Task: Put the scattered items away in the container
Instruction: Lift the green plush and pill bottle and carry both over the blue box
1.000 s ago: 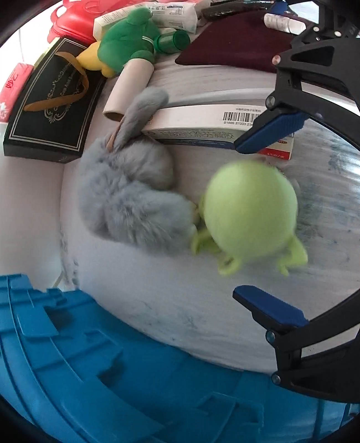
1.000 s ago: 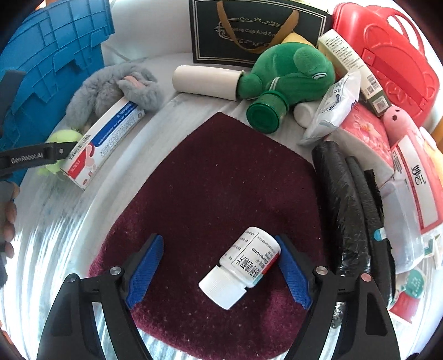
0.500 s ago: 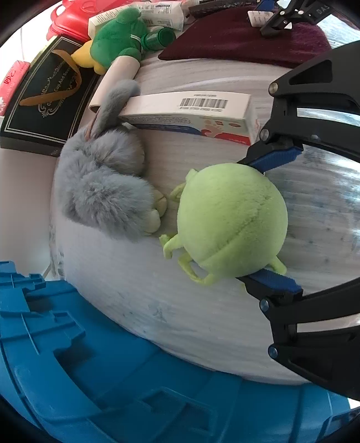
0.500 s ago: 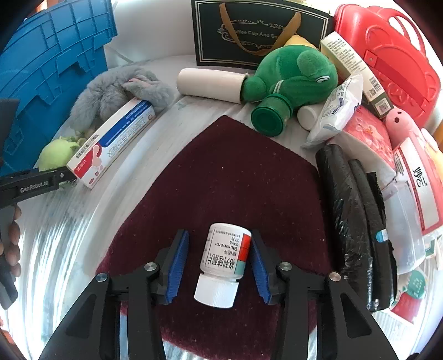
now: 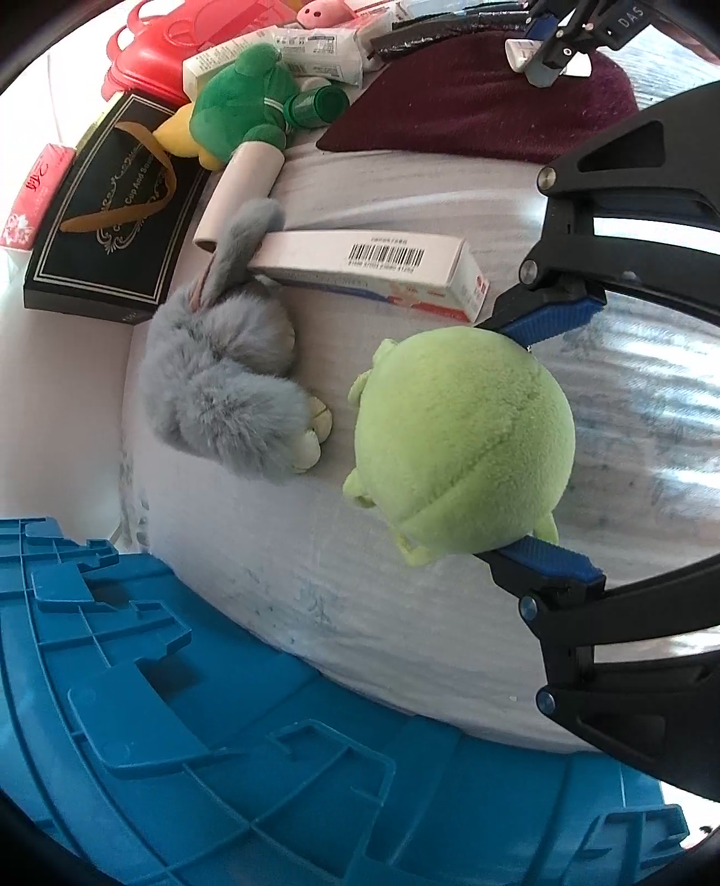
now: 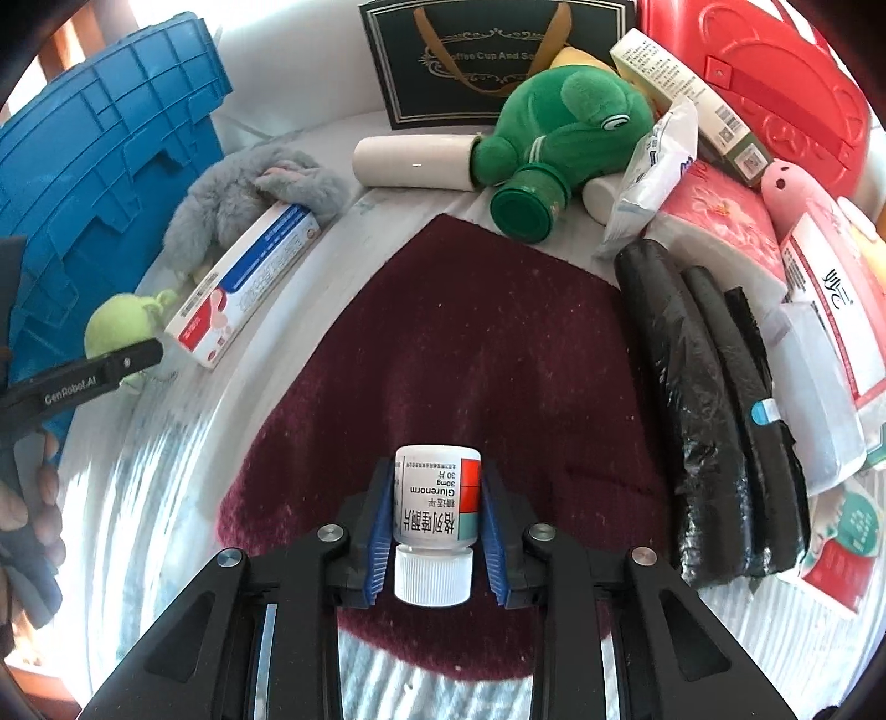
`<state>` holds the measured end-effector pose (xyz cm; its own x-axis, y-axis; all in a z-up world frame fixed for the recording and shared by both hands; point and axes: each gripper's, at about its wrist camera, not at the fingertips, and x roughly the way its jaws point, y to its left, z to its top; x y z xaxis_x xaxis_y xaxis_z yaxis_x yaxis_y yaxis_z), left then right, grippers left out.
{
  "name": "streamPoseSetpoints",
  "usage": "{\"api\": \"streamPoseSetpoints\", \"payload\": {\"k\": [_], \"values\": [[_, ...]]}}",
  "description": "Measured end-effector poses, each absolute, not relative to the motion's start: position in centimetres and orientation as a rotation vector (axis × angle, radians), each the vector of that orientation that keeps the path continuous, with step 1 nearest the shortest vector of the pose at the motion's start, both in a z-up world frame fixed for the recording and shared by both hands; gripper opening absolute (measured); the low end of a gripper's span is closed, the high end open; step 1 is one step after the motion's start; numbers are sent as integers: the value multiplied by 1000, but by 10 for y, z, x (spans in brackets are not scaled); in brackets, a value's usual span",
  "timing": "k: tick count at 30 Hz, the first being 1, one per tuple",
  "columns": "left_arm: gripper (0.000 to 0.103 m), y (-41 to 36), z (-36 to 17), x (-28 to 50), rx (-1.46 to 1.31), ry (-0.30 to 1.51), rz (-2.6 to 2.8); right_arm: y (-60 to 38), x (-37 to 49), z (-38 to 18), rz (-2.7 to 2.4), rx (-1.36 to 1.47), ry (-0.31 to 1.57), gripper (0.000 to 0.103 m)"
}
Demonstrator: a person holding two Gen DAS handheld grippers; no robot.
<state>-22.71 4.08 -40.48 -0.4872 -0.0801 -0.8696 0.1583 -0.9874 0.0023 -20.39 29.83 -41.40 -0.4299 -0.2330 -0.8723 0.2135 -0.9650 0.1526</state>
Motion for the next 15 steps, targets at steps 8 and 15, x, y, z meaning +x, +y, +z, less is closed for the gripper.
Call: {"api": "streamPoseSetpoints", "payload": {"k": [8,15], "values": [[61,44,-384,-214,1493,126,-2596,293,-194,-390,-2458,1475,-9,27],[60,50,-344,-195,1457,126,-2607,290,-186,-344,-2494,1440,-3,27]]}}
